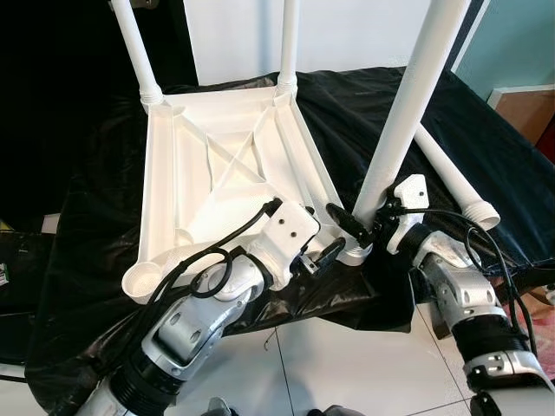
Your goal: Building children table
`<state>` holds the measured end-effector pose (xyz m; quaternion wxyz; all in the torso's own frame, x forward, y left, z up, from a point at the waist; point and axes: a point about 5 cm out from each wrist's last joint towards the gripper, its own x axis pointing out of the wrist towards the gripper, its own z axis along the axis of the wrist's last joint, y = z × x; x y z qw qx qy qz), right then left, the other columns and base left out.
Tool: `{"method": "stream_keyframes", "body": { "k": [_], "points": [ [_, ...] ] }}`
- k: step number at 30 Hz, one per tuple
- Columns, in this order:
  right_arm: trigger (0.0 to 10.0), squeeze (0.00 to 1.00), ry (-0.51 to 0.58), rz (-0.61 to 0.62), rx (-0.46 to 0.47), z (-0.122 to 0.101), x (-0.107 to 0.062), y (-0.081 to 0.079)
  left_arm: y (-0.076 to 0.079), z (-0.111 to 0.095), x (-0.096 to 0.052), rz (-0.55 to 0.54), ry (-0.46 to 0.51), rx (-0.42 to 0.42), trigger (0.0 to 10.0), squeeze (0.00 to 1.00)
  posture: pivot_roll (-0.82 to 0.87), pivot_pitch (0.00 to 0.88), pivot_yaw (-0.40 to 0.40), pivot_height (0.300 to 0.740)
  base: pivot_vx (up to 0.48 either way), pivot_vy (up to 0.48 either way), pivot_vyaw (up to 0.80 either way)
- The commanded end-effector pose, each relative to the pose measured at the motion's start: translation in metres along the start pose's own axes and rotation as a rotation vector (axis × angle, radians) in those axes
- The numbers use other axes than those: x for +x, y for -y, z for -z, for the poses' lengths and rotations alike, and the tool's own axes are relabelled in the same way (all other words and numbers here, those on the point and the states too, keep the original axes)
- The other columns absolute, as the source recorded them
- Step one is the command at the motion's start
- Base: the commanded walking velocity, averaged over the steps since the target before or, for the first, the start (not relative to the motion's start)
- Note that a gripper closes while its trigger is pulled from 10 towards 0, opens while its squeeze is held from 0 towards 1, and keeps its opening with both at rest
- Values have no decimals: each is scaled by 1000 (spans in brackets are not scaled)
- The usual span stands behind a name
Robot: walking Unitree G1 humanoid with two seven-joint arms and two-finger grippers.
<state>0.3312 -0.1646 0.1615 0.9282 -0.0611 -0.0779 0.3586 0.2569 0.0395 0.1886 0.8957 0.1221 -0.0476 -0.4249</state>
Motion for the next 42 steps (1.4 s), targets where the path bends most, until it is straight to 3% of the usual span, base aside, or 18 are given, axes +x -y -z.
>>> {"method": "stream_keyframes", "body": {
  "k": [1, 2, 3, 19, 20, 27, 31, 42],
  "points": [
    [5490, 0, -35, -32, 3, 5, 2, -1, 6, 0, 1, 141, -2, 2, 10000, 0, 70, 87, -46, 740, 0, 0, 0],
    [5490, 0, -35, -32, 3, 5, 2, -1, 6, 0, 1, 141, -2, 2, 10000, 0, 70, 87, -46, 740, 0, 0, 0],
    [0, 0, -51, -45, 0, 6, 1, 1, 6, 0, 1, 137, -1, 2, 10000, 0, 76, 88, -49, 740, 0, 0, 0],
    [0, 0, -102, -63, 25, 17, -7, 6, 5, 0, -1, 129, -4, -1, 10000, 0, 75, 93, -49, 740, 0, 0, 0],
    [10000, 0, -110, -52, 42, 20, -8, 5, 6, 0, 0, 130, -5, -2, 10000, 0, 72, 94, -49, 740, 0, 0, 0],
    [10000, 0, -103, 49, 121, 27, -5, -4, 7, 1, 2, 132, -5, -7, 10000, 0, 66, 97, -60, 740, 0, 0, 0],
    [10000, 0, -128, 97, 113, 31, -2, -7, 7, 1, 2, 131, -4, -9, 10000, 0, 65, 97, -61, 740, 0, 0, 0],
    [10000, 0, -198, 469, 230, 45, 12, -44, 10, 6, 0, 135, -15, -20, 10000, 0, 61, 91, -60, 740, 0, 0, 0]
  ]
}}
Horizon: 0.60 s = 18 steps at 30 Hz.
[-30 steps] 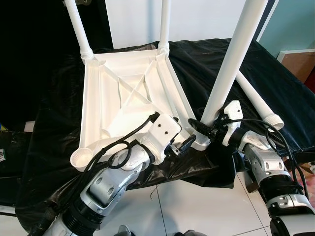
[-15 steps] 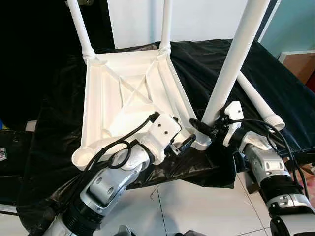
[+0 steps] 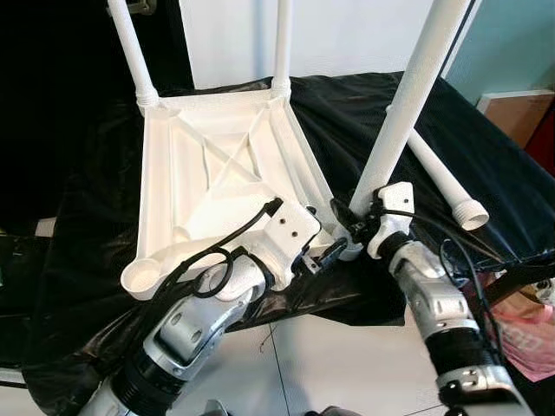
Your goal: Building children table
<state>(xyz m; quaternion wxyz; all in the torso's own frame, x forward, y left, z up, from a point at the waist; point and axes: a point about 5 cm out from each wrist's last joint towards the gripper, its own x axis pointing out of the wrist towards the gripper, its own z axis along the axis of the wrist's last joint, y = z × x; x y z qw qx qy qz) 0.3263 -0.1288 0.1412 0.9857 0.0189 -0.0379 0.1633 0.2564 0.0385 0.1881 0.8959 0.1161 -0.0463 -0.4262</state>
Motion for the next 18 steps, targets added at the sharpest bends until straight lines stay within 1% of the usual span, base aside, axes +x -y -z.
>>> {"method": "stream_keyframes", "body": {
  "k": [1, 3, 4, 5, 6, 7, 8, 10, 15, 18],
  "points": [
    [10000, 0, -155, 108, 61, 31, -8, -6, 9, 6, -1, 133, -22, -7, 10000, 0, 61, 91, -60, 740, 0, 0, 0],
    [10000, 0, -152, 208, 92, 32, -9, -11, 8, 7, -1, 134, -25, -7, 10000, 0, 60, 90, -59, 740, 0, 0, 0],
    [10000, 0, -152, 208, 92, 32, -9, -11, 8, 7, -1, 134, -25, -7, 10000, 0, 60, 90, -59, 740, 0, 0, 0],
    [10000, 0, -151, 241, 104, 32, -9, -13, 8, 8, -1, 135, -26, -7, 10000, 0, 60, 90, -59, 740, 0, 0, 0],
    [10000, 0, -155, 248, 126, 33, -10, -19, 9, 8, -1, 136, -26, -8, 10000, 0, 60, 87, -58, 740, 0, 0, 0],
    [10000, 0, -157, 246, 141, 33, -10, -24, 9, 8, -1, 137, -26, -9, 10000, 0, 60, 87, -58, 740, 0, 0, 0],
    [10000, 0, -157, 246, 141, 33, -10, -24, 9, 8, -1, 137, -26, -9, 10000, 0, 60, 87, -58, 740, 0, 0, 0],
    [10000, 0, -138, 208, 154, 29, -10, -31, 9, 8, -1, 141, -26, -10, 10000, 0, 56, 86, -52, 740, 0, 0, 0],
    [10000, 0, -129, 206, 147, 25, -11, -30, 11, 8, 0, 146, -27, -9, 10000, 0, 61, 83, -53, 740, 0, 0, 0],
    [10000, 0, -112, 192, 124, 22, -11, -28, 9, 9, -1, 140, -31, -5, 10000, 0, 69, 80, -57, 740, 0, 0, 0]
  ]
}}
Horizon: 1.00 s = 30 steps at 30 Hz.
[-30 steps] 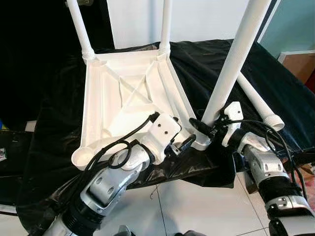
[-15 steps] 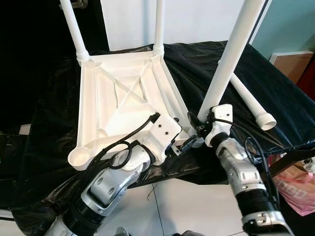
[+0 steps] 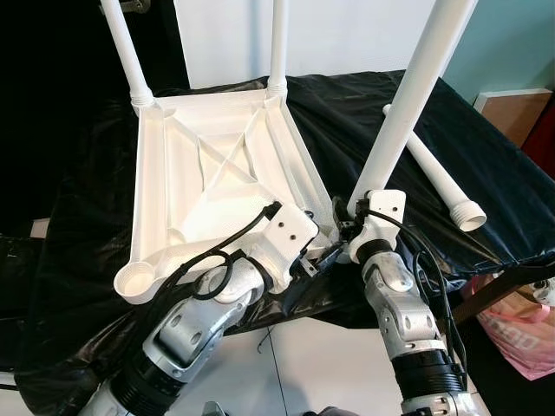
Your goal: Building children table
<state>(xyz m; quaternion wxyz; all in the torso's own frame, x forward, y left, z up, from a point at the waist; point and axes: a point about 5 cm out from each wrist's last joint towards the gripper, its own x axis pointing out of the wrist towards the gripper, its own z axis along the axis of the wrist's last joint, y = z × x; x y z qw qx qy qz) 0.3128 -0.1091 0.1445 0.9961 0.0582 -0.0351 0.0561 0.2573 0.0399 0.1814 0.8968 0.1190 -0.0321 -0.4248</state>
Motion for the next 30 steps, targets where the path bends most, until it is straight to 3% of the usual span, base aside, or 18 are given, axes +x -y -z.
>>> {"method": "stream_keyframes", "body": {
  "k": [1, 2, 3, 7, 9, 15, 16, 21, 23, 29, 30],
  "points": [
    [10000, 0, -121, -29, 34, 24, -5, -2, 8, 2, -1, 138, -4, 5, 10000, 0, 69, 80, -57, 740, 0, 0, 0],
    [10000, 0, -121, -29, 34, 24, -5, -2, 8, 2, -1, 138, -4, 5, 10000, 0, 69, 80, -57, 740, 0, 0, 0],
    [10000, 1000, -118, -40, 29, 23, -5, -1, 8, 2, -1, 135, -5, 5, 10000, 0, 70, 79, -59, 740, 0, 0, 0],
    [10000, 1000, -89, -103, 22, 16, -5, 4, 7, 3, -2, 128, -7, 6, 10000, 0, 72, 78, -61, 740, 0, 0, 0],
    [10000, 1000, -54, -174, -1, 8, -4, 16, 6, 4, -3, 125, -9, 8, 10000, 0, 73, 79, -63, 740, 0, 0, 0],
    [10000, 1000, -34, -233, -28, 4, -3, 22, 6, 4, -4, 124, -11, 10, 10000, 0, 71, 80, -61, 740, 0, 0, 0],
    [10000, 0, -19, -303, -57, -1, -1, 27, 5, 4, -4, 126, -12, 13, 10000, 0, 68, 83, -54, 740, 0, 0, 0],
    [10000, 0, -9, -370, -87, -4, 0, 31, 5, 4, -3, 129, -13, 15, 10000, 0, 66, 85, -50, 740, 0, 0, 0],
    [10000, 0, 4, -488, -138, -9, 4, 37, 4, 3, -3, 137, -13, 21, 10000, 0, 60, 94, -37, 740, 0, 0, 0],
    [10000, 0, 9, -564, -180, -13, 10, 39, 3, 2, -2, 146, -15, 25, 10000, 0, 61, 103, -40, 740, 0, 0, 0],
    [1020, 0, -1, -587, -197, -12, 12, 40, 3, 3, -2, 147, -15, 25, 10000, 0, 62, 106, -41, 740, 0, 0, 0]
  ]
}}
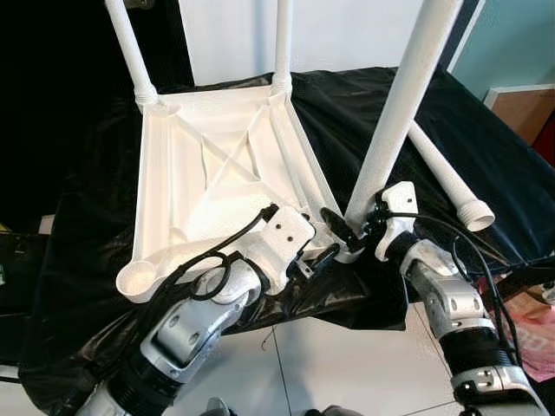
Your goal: Building children table
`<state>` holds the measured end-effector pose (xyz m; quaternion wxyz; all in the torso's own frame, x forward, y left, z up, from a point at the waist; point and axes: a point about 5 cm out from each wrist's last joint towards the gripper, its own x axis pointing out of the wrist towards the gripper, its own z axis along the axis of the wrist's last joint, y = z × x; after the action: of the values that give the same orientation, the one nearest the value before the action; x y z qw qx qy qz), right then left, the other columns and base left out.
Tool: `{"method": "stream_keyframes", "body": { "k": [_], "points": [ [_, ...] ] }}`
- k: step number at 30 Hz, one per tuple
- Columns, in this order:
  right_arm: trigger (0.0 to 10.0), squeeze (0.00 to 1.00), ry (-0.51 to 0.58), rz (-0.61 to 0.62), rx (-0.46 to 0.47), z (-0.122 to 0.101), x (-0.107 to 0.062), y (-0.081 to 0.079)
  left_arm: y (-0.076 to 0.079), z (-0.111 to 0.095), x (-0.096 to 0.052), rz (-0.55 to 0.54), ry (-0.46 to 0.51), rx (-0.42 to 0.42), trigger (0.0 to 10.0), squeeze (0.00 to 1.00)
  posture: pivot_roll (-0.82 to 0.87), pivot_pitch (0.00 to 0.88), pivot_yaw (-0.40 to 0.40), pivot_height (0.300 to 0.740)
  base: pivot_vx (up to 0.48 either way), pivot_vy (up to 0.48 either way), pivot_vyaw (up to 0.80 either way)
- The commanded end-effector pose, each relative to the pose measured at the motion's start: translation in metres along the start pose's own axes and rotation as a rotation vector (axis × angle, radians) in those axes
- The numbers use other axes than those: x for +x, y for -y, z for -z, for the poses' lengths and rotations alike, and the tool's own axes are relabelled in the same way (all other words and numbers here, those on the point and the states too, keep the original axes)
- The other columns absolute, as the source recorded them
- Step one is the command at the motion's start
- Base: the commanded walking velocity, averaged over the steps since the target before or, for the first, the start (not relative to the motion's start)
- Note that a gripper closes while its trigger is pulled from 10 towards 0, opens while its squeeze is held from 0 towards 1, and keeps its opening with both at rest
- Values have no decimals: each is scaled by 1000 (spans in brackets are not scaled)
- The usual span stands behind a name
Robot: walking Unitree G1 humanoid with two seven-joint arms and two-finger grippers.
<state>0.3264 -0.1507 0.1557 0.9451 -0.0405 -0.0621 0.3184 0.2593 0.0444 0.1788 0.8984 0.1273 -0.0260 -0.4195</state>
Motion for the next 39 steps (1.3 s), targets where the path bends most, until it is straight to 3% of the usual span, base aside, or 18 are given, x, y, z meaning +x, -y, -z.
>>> {"method": "stream_keyframes", "body": {
  "k": [1, 2, 3, 13, 14, 15, 24, 28, 30, 34, 39],
  "points": [
    [1020, 0, -18, -43, -14, 3, 3, -1, 7, -1, 0, 156, 5, 17, 10000, 0, 62, 106, -41, 740, 0, 0, 0],
    [1020, 0, -18, -43, -14, 3, 3, -1, 7, -1, 0, 156, 5, 17, 10000, 0, 62, 106, -41, 740, 0, 0, 0],
    [0, 0, -36, -62, -12, 7, 2, 0, 7, -1, -1, 156, 5, 17, 10000, 0, 62, 106, -37, 740, 0, 0, 0],
    [0, 0, -78, -83, 21, 22, -9, 1, 4, -2, -2, 159, 3, 17, 10000, 0, 56, 105, -17, 740, 0, 0, 0],
    [1451, 0, -85, -76, 30, 24, -11, 0, 4, -2, -3, 162, 1, 19, 10000, 0, 51, 105, -13, 740, 0, 0, 0],
    [10000, 0, -83, -70, 38, 26, -11, 0, 3, -1, -3, 167, -1, 21, 10000, 0, 43, 102, -7, 740, 0, 0, 0],
    [10000, 0, -106, 84, 51, 35, -9, -5, 1, -2, 1, 176, 3, 29, 10000, 0, 40, 93, 3, 740, 0, 0, 0],
    [10000, 0, -115, 212, 84, 41, -5, -20, 0, -1, 0, 172, -3, 36, 10000, 0, 57, 98, 12, 740, 0, 0, 0],
    [10000, 0, -115, 212, 84, 41, -5, -20, 0, -1, 0, 172, -3, 36, 10000, 0, 57, 98, 12, 740, 0, 0, 0],
    [10000, 0, -120, 349, 152, 45, -3, -32, -3, -2, -1, 160, -7, 41, 10000, 0, 84, 101, 10, 740, 0, 0, 0],
    [10000, 0, -146, 421, 168, 48, -2, -39, -4, -2, -1, 152, -9, 40, 10000, 0, 93, 101, 0, 740, 0, 0, 0]
  ]
}}
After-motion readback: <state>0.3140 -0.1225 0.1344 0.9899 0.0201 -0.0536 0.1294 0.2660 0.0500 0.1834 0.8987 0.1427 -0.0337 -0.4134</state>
